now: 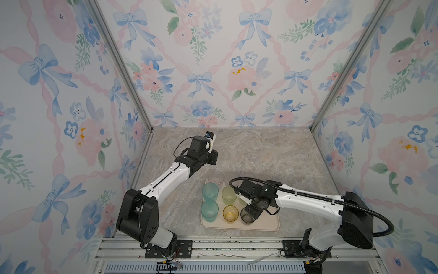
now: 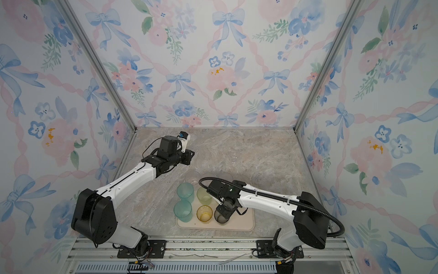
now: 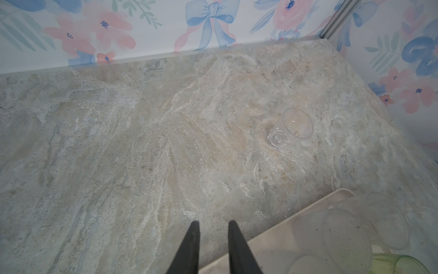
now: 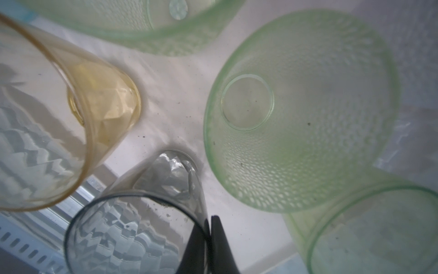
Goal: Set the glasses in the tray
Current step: 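Lower the dark grey cup onto the tray beside the amber cup, then open the right gripper and raise it back from the tray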
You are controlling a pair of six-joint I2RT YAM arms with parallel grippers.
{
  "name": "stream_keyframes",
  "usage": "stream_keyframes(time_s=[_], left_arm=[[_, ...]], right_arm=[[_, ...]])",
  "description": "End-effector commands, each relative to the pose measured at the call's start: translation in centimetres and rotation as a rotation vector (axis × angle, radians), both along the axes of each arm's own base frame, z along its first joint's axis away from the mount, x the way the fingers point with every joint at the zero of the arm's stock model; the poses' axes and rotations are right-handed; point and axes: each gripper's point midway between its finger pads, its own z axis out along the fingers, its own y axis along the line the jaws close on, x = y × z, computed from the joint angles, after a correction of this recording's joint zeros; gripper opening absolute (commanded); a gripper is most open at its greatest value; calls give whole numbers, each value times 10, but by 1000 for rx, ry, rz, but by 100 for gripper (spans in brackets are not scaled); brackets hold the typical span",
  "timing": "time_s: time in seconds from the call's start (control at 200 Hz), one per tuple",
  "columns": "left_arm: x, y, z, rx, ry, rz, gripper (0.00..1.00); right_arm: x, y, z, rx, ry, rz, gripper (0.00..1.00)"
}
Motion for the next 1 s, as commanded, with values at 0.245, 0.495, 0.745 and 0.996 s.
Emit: stream_keyframes(time_s=[0.245,0.495,0.745,0.996], left_arm=[[-2,2,-1,0,-1,-12,26],[-2,2,-1,-2,-1,-13,27],[1,-5,2,-20,2,-35,26],[7,-53,9,16,17,-150,25]], right_arm=[[8,-2,7,-6,-38,0,22],[11,2,41,107,-63,-1,30],[38,-16,116,323,-189,-100,41],[104,-96,158,383,-390,-531,45]])
